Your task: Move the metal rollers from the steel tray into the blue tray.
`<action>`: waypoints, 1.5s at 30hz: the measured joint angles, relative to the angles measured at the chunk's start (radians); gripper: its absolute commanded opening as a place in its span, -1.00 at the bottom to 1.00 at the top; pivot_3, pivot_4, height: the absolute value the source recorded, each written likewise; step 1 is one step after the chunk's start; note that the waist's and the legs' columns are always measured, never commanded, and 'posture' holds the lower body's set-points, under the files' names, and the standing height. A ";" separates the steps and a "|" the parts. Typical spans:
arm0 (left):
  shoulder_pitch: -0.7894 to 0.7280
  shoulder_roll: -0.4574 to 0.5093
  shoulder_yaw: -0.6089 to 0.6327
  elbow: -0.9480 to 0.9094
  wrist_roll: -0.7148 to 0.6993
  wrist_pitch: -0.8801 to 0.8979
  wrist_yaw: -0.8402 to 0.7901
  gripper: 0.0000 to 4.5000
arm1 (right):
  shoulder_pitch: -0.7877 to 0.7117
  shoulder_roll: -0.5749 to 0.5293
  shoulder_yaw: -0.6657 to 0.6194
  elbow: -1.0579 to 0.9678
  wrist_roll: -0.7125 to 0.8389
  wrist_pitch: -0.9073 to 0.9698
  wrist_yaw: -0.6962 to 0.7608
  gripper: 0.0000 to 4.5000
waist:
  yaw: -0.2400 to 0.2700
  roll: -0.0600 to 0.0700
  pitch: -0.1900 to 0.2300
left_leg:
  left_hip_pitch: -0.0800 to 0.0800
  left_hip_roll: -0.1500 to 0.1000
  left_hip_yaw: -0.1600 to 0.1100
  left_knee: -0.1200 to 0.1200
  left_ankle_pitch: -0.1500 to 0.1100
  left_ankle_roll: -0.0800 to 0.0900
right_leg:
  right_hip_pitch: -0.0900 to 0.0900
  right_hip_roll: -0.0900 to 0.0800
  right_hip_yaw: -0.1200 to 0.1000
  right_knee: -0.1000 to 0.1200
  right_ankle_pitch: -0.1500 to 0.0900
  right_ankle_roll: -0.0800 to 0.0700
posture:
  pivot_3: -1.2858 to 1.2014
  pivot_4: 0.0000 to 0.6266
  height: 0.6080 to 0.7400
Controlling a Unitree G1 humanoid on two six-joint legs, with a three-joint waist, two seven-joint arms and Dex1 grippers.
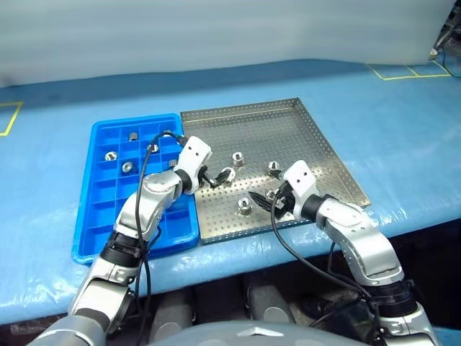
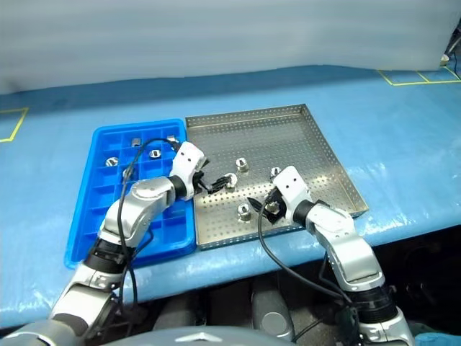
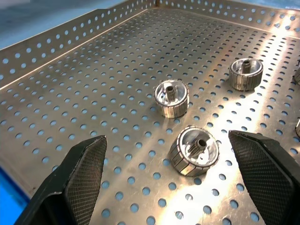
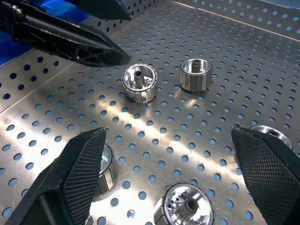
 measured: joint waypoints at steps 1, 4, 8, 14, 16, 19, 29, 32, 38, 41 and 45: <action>-0.001 -0.002 -0.006 0.010 0.006 0.000 -0.004 1.00 | 0.001 0.000 -0.001 -0.003 0.000 0.000 -0.002 0.99 | -0.007 0.000 0.000 | 0.000 0.000 0.000 0.000 0.000 0.000 | 0.000 0.000 0.000 0.000 0.000 0.000 | -0.18 -0.52 1.00; -0.022 -0.015 -0.018 0.056 0.038 0.003 0.000 1.00 | 0.002 0.000 0.000 -0.009 0.001 0.000 -0.006 0.99 | -0.029 0.001 0.000 | 0.001 0.000 0.000 0.000 0.000 0.000 | 0.000 0.000 0.000 0.000 0.000 0.001 | -0.18 -0.52 1.00; -0.054 -0.016 -0.057 0.110 0.092 0.015 0.010 1.00 | 0.003 0.001 0.000 -0.016 0.001 0.000 -0.009 0.99 | -0.051 0.001 -0.001 | 0.001 0.000 0.000 0.000 0.000 0.000 | 0.001 0.000 0.001 0.001 0.000 0.003 | -0.18 -0.52 1.00; -0.084 -0.019 -0.077 0.170 0.139 0.068 0.028 0.74 | 0.003 0.007 0.000 -0.017 0.001 -0.001 -0.011 1.00 | -0.083 0.002 -0.001 | 0.001 0.000 -0.001 0.000 0.000 0.000 | 0.001 0.000 0.001 0.001 0.001 0.010 | -0.18 -0.52 1.00; -0.086 -0.017 -0.074 0.172 0.142 0.074 0.028 0.45 | 0.003 0.008 0.001 -0.017 0.001 -0.001 -0.011 1.00 | -0.088 0.002 -0.001 | 0.001 0.000 -0.001 0.000 0.000 0.000 | 0.001 0.000 0.002 0.001 0.002 0.011 | -0.18 -0.52 1.00; -0.074 -0.016 -0.071 0.160 0.140 0.074 0.016 0.08 | 0.003 0.011 0.003 -0.017 0.000 -0.001 -0.015 1.00 | -0.092 0.002 -0.001 | 0.001 0.000 -0.001 0.000 0.000 0.000 | 0.001 0.000 0.002 0.001 0.002 0.011 | -0.18 -0.52 1.00; 0.011 -0.031 0.004 0.072 0.071 0.075 -0.022 -0.24 | -0.054 0.046 0.024 0.064 0.037 -0.014 0.031 1.00 | -0.098 0.002 -0.001 | 0.000 0.002 -0.001 0.000 0.000 0.000 | -0.001 0.000 0.002 0.001 0.004 0.008 | -0.17 -0.52 1.00; 0.035 -0.036 0.073 -0.028 0.010 0.102 -0.030 -0.24 | -0.087 0.041 0.031 0.122 0.040 -0.023 0.062 1.00 | -0.095 0.002 -0.001 | -0.001 0.003 -0.001 -0.001 0.000 0.000 | -0.002 0.000 0.002 0.001 0.004 0.008 | -0.14 -0.52 1.00; 0.147 0.025 0.272 -0.376 -0.096 0.180 -0.003 -0.24 | -0.130 0.089 -0.002 0.078 0.234 -0.016 0.201 1.00 | -0.087 0.003 -0.001 | 0.000 0.007 -0.001 -0.003 0.000 0.000 | -0.002 0.002 0.002 0.001 0.004 0.007 | -0.08 -0.52 1.00; 0.238 0.069 0.372 -0.494 -0.086 0.229 0.067 -0.24 | -0.146 0.091 0.014 0.012 0.324 0.001 0.285 1.00 | -0.069 0.002 -0.001 | 0.001 0.007 -0.002 -0.002 0.000 0.000 | -0.001 0.002 0.001 0.001 0.004 0.007 | -0.06 -0.52 1.00; 0.345 0.090 0.497 -0.577 -0.042 0.292 0.173 -0.24 | -0.161 0.081 0.060 0.005 0.339 0.017 0.316 1.00 | -0.031 0.002 -0.001 | 0.001 0.007 -0.001 -0.001 0.000 0.000 | -0.001 0.001 0.001 0.000 0.004 0.007 | -0.01 -0.52 1.00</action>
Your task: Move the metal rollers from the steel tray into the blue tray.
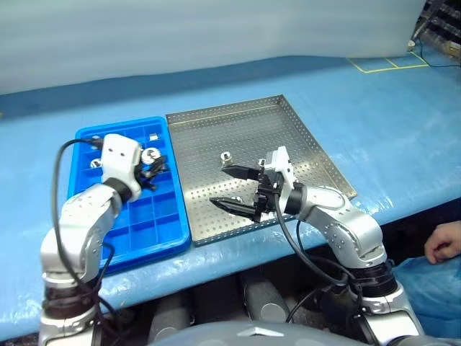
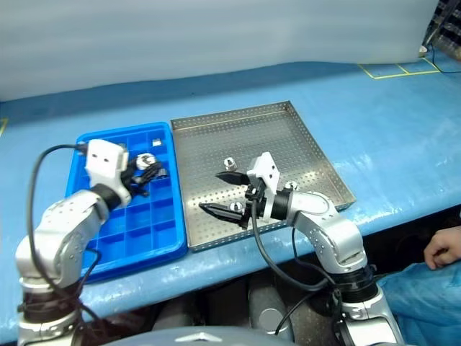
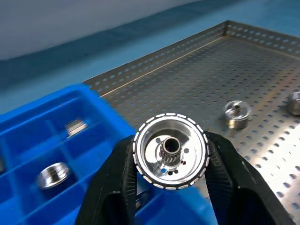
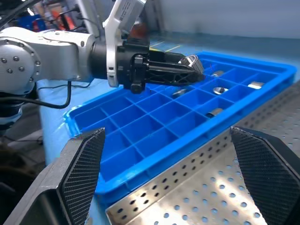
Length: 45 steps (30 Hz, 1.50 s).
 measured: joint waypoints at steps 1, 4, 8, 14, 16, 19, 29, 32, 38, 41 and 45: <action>0.019 -0.001 0.020 -0.008 0.008 0.011 0.022 -0.24 | -0.001 -0.003 0.008 0.002 -0.003 0.000 0.000 1.00 | 0.011 0.000 0.000 | 0.000 0.000 0.000 0.000 0.000 0.000 | 0.000 0.000 0.000 0.000 0.000 -0.001 | 0.00 -0.52 1.00; 0.067 -0.026 0.077 -0.017 0.036 0.018 0.088 -0.24 | -0.010 -0.003 0.014 0.018 -0.016 0.000 -0.010 1.00 | 0.054 -0.001 0.000 | 0.000 0.000 0.000 0.000 0.000 0.000 | -0.001 0.000 -0.001 0.000 -0.001 -0.002 | 0.01 -0.52 1.00; 0.083 -0.050 0.087 -0.017 0.044 0.018 0.130 -0.24 | -0.016 0.003 0.016 0.038 -0.020 0.000 -0.013 1.00 | 0.106 -0.002 -0.001 | 0.000 0.000 0.001 0.000 0.000 -0.001 | 0.000 0.000 -0.001 0.000 -0.003 -0.007 | 0.01 -0.52 1.00; 0.083 -0.055 0.066 -0.014 0.051 0.015 0.149 -0.24 | -0.017 0.006 0.019 0.041 -0.022 0.000 -0.017 1.00 | 0.122 -0.003 -0.001 | 0.000 0.000 0.002 0.000 0.000 -0.001 | 0.000 -0.001 -0.002 0.000 -0.003 -0.008 | 0.00 -0.52 1.00; 0.079 -0.062 0.062 0.007 0.054 0.013 0.154 -0.24 | -0.017 0.007 0.019 0.041 -0.022 0.000 -0.021 1.00 | 0.122 -0.003 -0.001 | 0.000 0.000 0.002 0.000 0.000 -0.001 | 0.000 -0.001 -0.002 0.000 -0.003 -0.008 | 0.00 -0.52 1.00; 0.076 -0.071 0.055 0.045 0.062 0.009 0.166 0.08 | -0.016 0.007 0.018 0.041 -0.022 0.000 -0.029 1.00 | 0.119 -0.003 -0.001 | 0.000 0.000 0.003 0.000 0.000 -0.001 | -0.001 0.000 -0.003 0.000 -0.003 -0.009 | 0.00 -0.52 1.00; 0.048 -0.111 0.061 0.051 0.077 -0.021 0.214 0.94 | -0.016 0.010 0.011 0.042 -0.028 0.000 -0.067 1.00 | 0.121 -0.003 -0.001 | 0.000 0.001 0.002 0.000 0.000 -0.001 | -0.001 -0.001 -0.003 0.000 -0.003 -0.009 | -0.01 -0.52 1.00; 0.009 -0.138 0.027 0.047 0.027 -0.062 0.162 0.94 | -0.018 -0.021 0.026 0.041 -0.073 0.003 -0.093 1.00 | 0.126 -0.004 -0.002 | 0.000 0.000 0.002 0.001 0.000 -0.001 | 0.000 -0.001 -0.003 0.000 -0.003 -0.009 | -0.02 -0.52 1.00; -0.088 -0.091 -0.241 0.044 -0.077 -0.096 -0.061 0.94 | 0.009 -0.145 0.056 0.012 -0.191 0.030 -0.149 1.00 | 0.122 -0.004 -0.002 | -0.001 -0.006 0.004 0.000 0.000 0.000 | -0.001 -0.003 -0.002 -0.001 -0.003 -0.009 | -0.07 -0.52 1.00; -0.163 -0.035 -0.371 0.106 -0.074 -0.101 -0.153 0.94 | 0.054 -0.222 0.039 -0.052 -0.221 0.046 -0.164 1.00 | 0.111 -0.004 -0.002 | -0.001 -0.006 0.004 0.000 0.000 0.000 | -0.001 -0.002 -0.002 -0.001 -0.003 -0.010 | -0.11 -0.52 1.00; -0.214 0.000 -0.494 0.208 -0.046 -0.130 -0.228 0.94 | 0.109 -0.258 -0.004 -0.115 -0.218 0.063 -0.170 1.00 | 0.084 -0.004 -0.002 | 0.000 -0.006 0.003 0.000 0.000 0.000 | -0.001 -0.001 -0.001 -0.001 -0.004 -0.009 | -0.14 -0.52 1.00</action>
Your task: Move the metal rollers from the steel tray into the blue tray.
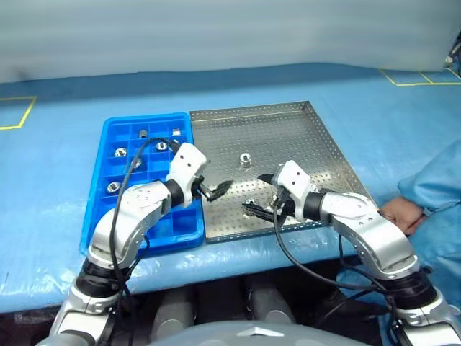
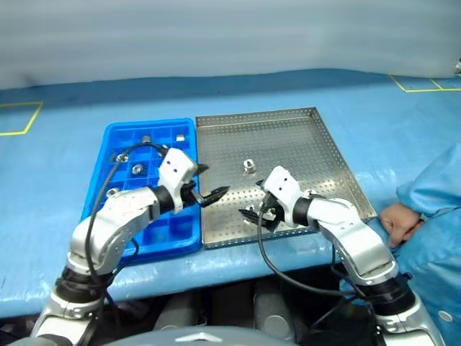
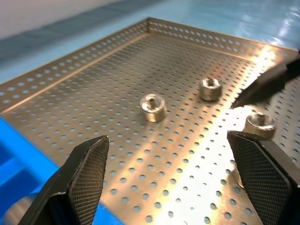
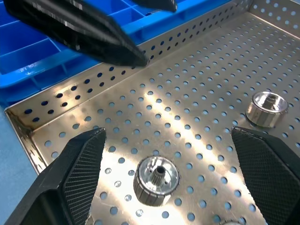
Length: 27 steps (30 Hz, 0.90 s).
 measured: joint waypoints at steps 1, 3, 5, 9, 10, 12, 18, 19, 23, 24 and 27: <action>-0.010 0.000 -0.016 0.025 0.007 -0.010 -0.010 0.94 | 0.013 -0.001 -0.008 -0.011 0.004 0.005 0.000 1.00 | -0.003 0.000 0.000 | 0.000 0.000 0.000 0.000 0.000 0.000 | 0.000 0.000 0.000 0.000 -0.001 0.001 | -0.15 -0.52 1.00; -0.033 0.001 -0.043 0.090 0.023 -0.032 -0.032 0.94 | 0.041 -0.001 -0.021 -0.025 0.008 0.011 -0.004 1.00 | -0.015 0.000 0.000 | 0.000 0.000 0.000 0.001 0.000 0.000 | 0.000 0.000 0.000 0.000 -0.002 0.003 | -0.17 -0.52 1.00; -0.039 0.005 -0.066 0.129 0.036 -0.042 -0.056 0.94 | 0.053 -0.001 -0.026 -0.037 0.008 0.017 -0.015 1.00 | -0.028 0.000 0.000 | 0.000 0.000 0.000 0.001 0.000 0.000 | 0.000 0.000 0.000 0.000 -0.002 0.004 | -0.18 -0.52 1.00; -0.046 -0.005 -0.108 0.181 0.047 -0.063 -0.091 0.94 | 0.066 0.003 -0.029 -0.046 0.007 0.024 -0.039 1.00 | -0.053 0.000 0.000 | 0.000 0.000 -0.001 0.001 0.000 0.000 | 0.000 0.000 0.001 0.000 -0.002 0.004 | -0.19 -0.52 1.00; -0.050 -0.012 -0.115 0.196 0.048 -0.068 -0.099 0.94 | 0.075 0.009 -0.030 -0.051 0.007 0.025 -0.046 1.00 | -0.057 0.000 0.000 | 0.000 0.000 -0.001 0.001 0.000 0.000 | 0.000 0.000 0.001 0.001 -0.002 0.004 | -0.19 -0.52 1.00; -0.050 -0.022 -0.126 0.209 0.049 -0.072 -0.105 0.94 | 0.084 0.016 -0.030 -0.063 0.008 0.026 -0.054 1.00 | -0.069 0.000 0.000 | 0.000 0.000 -0.001 0.001 0.000 0.000 | 0.000 0.000 0.001 0.001 -0.002 0.004 | -0.19 -0.52 1.00; -0.071 -0.042 -0.178 0.303 0.103 -0.075 -0.104 0.94 | 0.085 0.030 -0.029 -0.077 0.007 0.026 -0.069 1.00 | -0.101 0.000 0.000 | 0.000 -0.001 -0.001 0.001 0.000 0.000 | 0.001 0.000 0.001 0.001 -0.002 0.005 | -0.20 -0.52 1.00; -0.073 -0.043 -0.183 0.309 0.114 -0.083 -0.103 0.87 | 0.086 0.030 -0.030 -0.077 0.007 0.026 -0.070 1.00 | -0.106 0.000 0.000 | 0.000 -0.001 -0.001 0.001 0.000 0.000 | 0.001 0.000 0.001 0.001 -0.002 0.005 | -0.20 -0.52 1.00; -0.077 -0.047 -0.183 0.322 0.138 -0.096 -0.099 0.39 | 0.086 0.035 -0.029 -0.077 0.006 0.026 -0.080 1.00 | -0.113 0.001 -0.001 | 0.001 0.000 -0.001 0.001 0.000 0.000 | 0.001 0.000 0.001 0.001 -0.002 0.005 | -0.20 -0.52 1.00; -0.074 -0.047 -0.182 0.322 0.140 -0.100 -0.100 0.24 | 0.086 0.037 -0.029 -0.077 0.006 0.026 -0.082 1.00 | -0.115 0.001 -0.001 | 0.001 0.000 -0.001 0.001 0.000 0.000 | 0.001 0.000 0.001 0.001 -0.002 0.005 | -0.19 -0.52 1.00; -0.062 -0.051 -0.170 0.321 0.130 -0.105 -0.111 0.13 | 0.085 0.043 -0.026 -0.076 0.003 0.025 -0.082 1.00 | -0.119 0.001 -0.001 | 0.000 0.001 -0.002 0.001 0.000 0.000 | 0.001 0.000 0.001 0.001 -0.002 0.005 | -0.19 -0.52 1.00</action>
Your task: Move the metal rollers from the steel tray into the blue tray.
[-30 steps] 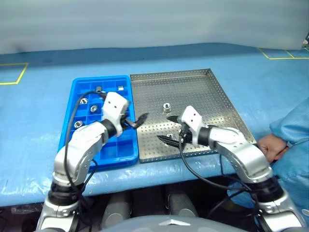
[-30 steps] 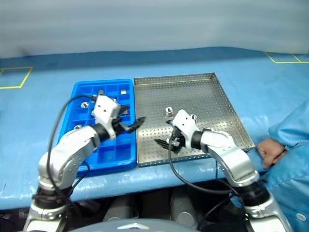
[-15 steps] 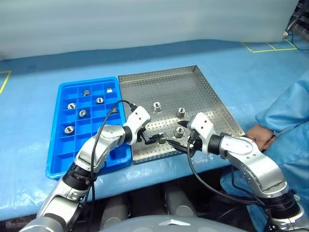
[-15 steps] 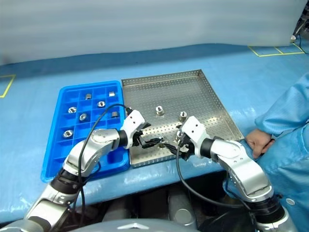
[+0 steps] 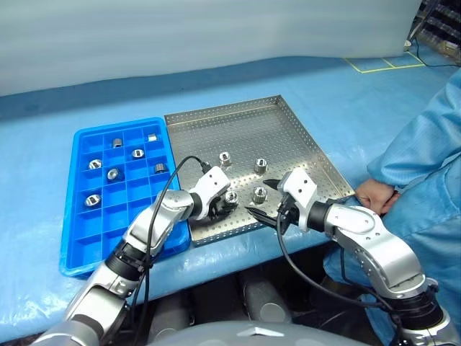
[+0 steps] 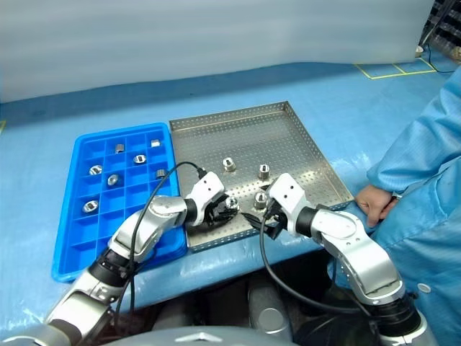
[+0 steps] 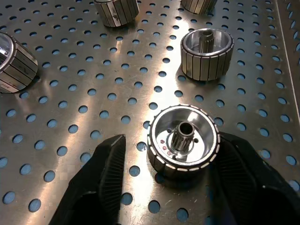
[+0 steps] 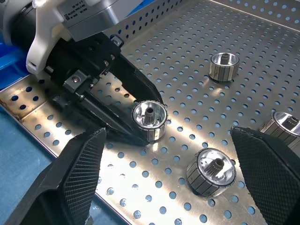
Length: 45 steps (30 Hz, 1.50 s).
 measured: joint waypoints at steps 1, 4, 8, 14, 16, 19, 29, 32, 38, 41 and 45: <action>0.007 -0.003 0.008 -0.001 -0.005 -0.003 -0.004 0.06 | -0.001 0.003 0.002 0.001 -0.001 0.000 0.001 1.00 | -0.001 0.000 0.000 | 0.000 0.000 0.000 0.000 0.000 0.000 | 0.000 0.000 0.000 0.000 0.000 0.000 | -0.19 -0.52 1.00; 0.019 -0.015 0.021 -0.003 -0.006 -0.007 -0.004 -0.26 | -0.010 0.010 0.012 0.012 -0.003 -0.002 0.004 1.00 | -0.004 0.000 0.000 | 0.000 0.000 0.000 0.000 0.000 0.000 | 0.000 0.000 0.000 0.000 0.000 0.000 | -0.17 -0.52 1.00; 0.042 -0.020 0.071 -0.026 -0.024 0.007 0.016 -0.26 | -0.034 0.024 0.039 0.056 -0.008 -0.005 0.017 1.00 | -0.012 0.000 0.000 | 0.000 0.000 0.000 0.000 0.000 0.000 | 0.000 0.000 0.000 0.000 0.000 0.000 | -0.15 -0.52 1.00; 0.108 -0.005 0.226 -0.182 -0.073 0.048 0.068 -0.26 | -0.085 0.043 0.074 0.127 -0.016 -0.022 0.045 1.00 | -0.014 0.000 0.000 | 0.000 0.004 0.000 0.000 0.000 0.000 | -0.001 0.000 0.000 0.001 0.001 0.001 | -0.11 -0.52 1.00; 0.139 0.003 0.306 -0.254 -0.106 0.080 0.092 -0.26 | -0.099 0.060 0.079 0.145 -0.010 -0.026 0.062 1.00 | -0.010 0.000 0.000 | 0.000 0.005 0.000 0.000 0.000 0.000 | -0.001 0.001 0.000 0.001 0.003 0.004 | -0.08 -0.52 1.00; 0.211 0.061 0.436 -0.439 -0.154 0.157 0.118 -0.26 | -0.130 0.101 0.079 0.173 0.039 -0.028 0.113 1.00 | -0.003 -0.001 0.001 | 0.000 0.006 0.000 -0.001 0.000 0.000 | -0.001 0.002 0.000 0.001 0.004 0.003 | -0.05 -0.52 1.00; 0.469 0.176 0.755 -0.817 -0.179 0.409 0.222 -0.26 | -0.226 0.167 0.125 0.204 0.130 -0.050 0.249 1.00 | 0.108 -0.001 0.001 | 0.000 0.007 0.000 -0.001 0.000 -0.001 | -0.001 0.001 -0.001 0.000 0.001 -0.004 | 0.03 -0.52 1.00; 0.566 0.165 0.790 -0.882 -0.177 0.449 0.252 -0.26 | -0.233 0.174 0.135 0.212 0.129 -0.054 0.257 1.00 | 0.138 -0.001 0.001 | 0.000 0.007 0.000 -0.001 0.000 -0.001 | -0.001 0.001 -0.002 0.000 0.002 -0.006 | 0.05 -0.52 1.00; 0.710 0.144 0.814 -0.923 -0.175 0.461 0.284 -0.26 | -0.235 0.182 0.156 0.237 0.125 -0.063 0.262 1.00 | 0.166 -0.002 0.001 | 0.001 0.007 0.001 -0.001 0.000 -0.001 | -0.001 0.000 -0.004 0.000 0.002 -0.007 | 0.06 -0.52 1.00; 0.737 0.137 0.820 -0.923 -0.168 0.460 0.300 -0.26 | -0.235 0.182 0.157 0.240 0.118 -0.064 0.262 1.00 | 0.174 -0.002 0.001 | 0.001 0.008 0.001 -0.001 0.000 -0.002 | -0.001 0.000 -0.005 0.000 0.001 -0.007 | 0.06 -0.52 1.00; 0.772 0.133 0.822 -0.921 -0.149 0.451 0.318 -0.26 | -0.237 0.182 0.157 0.240 0.111 -0.064 0.261 1.00 | 0.177 -0.002 0.001 | 0.001 0.008 0.002 -0.001 0.000 -0.002 | -0.002 0.000 -0.005 0.000 0.001 -0.008 | 0.06 -0.52 1.00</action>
